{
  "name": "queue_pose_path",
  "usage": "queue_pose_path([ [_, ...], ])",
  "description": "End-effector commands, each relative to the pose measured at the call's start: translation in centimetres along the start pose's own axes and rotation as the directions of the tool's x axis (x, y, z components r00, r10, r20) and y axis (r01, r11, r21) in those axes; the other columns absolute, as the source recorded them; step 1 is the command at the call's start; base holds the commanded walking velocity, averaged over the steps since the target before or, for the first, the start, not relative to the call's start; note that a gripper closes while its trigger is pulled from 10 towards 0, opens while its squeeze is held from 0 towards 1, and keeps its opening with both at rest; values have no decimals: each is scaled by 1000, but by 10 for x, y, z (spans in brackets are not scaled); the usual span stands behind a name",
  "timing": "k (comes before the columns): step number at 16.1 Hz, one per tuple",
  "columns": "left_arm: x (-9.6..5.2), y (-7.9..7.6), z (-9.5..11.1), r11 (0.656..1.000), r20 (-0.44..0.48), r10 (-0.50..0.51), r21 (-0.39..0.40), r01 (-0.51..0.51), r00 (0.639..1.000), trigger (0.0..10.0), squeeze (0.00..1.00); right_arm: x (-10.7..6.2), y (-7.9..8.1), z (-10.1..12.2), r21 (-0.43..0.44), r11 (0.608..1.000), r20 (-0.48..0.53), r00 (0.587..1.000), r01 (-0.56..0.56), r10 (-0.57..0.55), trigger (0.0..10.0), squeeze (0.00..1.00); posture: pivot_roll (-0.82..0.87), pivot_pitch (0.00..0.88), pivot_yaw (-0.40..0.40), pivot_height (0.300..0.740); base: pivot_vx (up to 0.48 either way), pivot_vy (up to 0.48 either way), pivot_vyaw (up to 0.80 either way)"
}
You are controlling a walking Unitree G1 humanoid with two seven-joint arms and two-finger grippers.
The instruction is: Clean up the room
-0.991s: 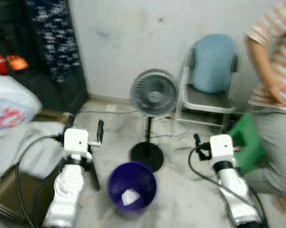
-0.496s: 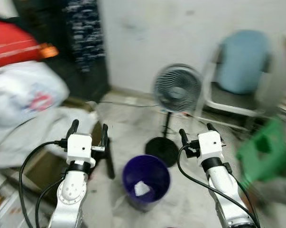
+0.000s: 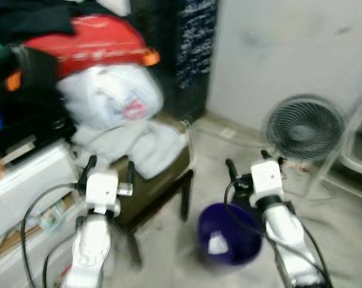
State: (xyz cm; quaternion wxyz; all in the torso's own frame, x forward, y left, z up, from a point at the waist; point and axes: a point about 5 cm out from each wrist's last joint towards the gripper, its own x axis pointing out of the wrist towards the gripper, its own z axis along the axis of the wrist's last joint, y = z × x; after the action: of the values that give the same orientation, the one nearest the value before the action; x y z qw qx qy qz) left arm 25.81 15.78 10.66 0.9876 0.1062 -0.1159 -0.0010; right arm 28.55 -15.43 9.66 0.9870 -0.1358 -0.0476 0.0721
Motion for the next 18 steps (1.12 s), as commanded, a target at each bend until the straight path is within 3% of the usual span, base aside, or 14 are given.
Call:
queue_pose_path([
  [1, 0, -4, 1, 1000, -1, -31, -1, 31, 1000, 10000, 0, 3, -4, 6, -12, 1000, 17, 1000, 3, -3, 10000, 0, -84, 0, -15, 740, 0, 0, 800],
  [12, 6, -5, 3, 999, 9, -42, 16, 41, 999, 10000, 0, 1, 1, 4, -10, 1000, 16, 1000, -5, 5, 10000, 0, -81, 0, 4, 740, 0, 0, 800],
  [17, -22, 1, -23, 995, -117, -97, 23, 100, 988, 10000, 0, -14, -2, -16, -18, 1000, -58, 998, 6, -7, 10000, 0, -61, 0, -3, 740, 0, 0, 477],
  [18, -38, 3, -32, 994, -162, -97, 25, 103, 982, 10000, 0, -24, -6, -29, -4, 1000, -121, 992, 27, -27, 10000, 0, -52, 0, -11, 740, 0, 0, 0],
])
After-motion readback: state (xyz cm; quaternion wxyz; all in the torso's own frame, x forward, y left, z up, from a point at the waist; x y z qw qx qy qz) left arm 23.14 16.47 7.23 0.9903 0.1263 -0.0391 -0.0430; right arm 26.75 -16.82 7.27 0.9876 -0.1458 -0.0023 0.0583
